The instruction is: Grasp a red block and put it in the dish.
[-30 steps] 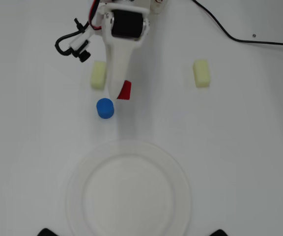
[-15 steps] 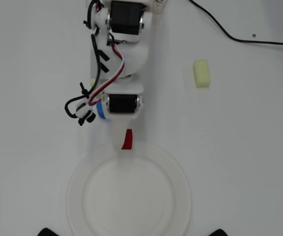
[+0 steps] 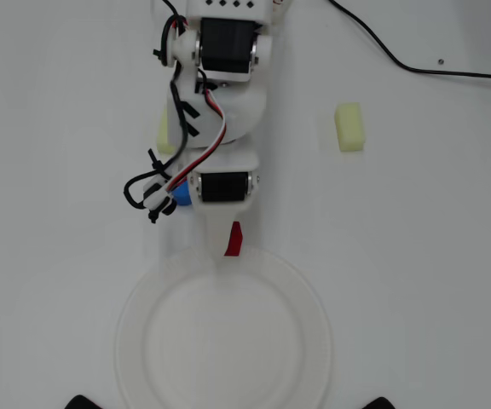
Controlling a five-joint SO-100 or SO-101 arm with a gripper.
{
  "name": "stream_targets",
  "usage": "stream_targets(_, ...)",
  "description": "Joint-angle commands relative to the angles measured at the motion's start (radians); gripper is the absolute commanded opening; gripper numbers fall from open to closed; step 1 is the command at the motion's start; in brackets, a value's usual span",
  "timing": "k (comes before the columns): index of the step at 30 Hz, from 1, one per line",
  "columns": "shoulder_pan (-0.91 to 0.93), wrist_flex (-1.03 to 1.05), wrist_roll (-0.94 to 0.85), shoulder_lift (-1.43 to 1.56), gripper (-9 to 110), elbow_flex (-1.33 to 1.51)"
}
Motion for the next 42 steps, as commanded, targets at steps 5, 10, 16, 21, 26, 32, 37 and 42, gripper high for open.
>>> stream_targets(5, -0.009, 0.184, 0.018, 0.029, 32, -0.138)
stream_targets(10, -0.002, 0.42, 0.041, 0.071, 45, -0.281)
stream_targets(16, 0.0, 0.712, 0.038, 0.13, 55, -0.453)
stream_targets(21, 0.0, 0.815, 0.023, 0.259, 56, -0.44)
stream_targets(26, -0.009, 0.836, -0.014, 0.457, 56, -0.288)
stream_targets(32, -0.025, 0.816, -0.02, 0.761, 56, -0.023)
stream_targets(37, -0.021, 0.726, -0.04, 1.023, 54, 0.279)
stream_targets(42, -0.021, 0.644, -0.043, 1.198, 53, 0.552)
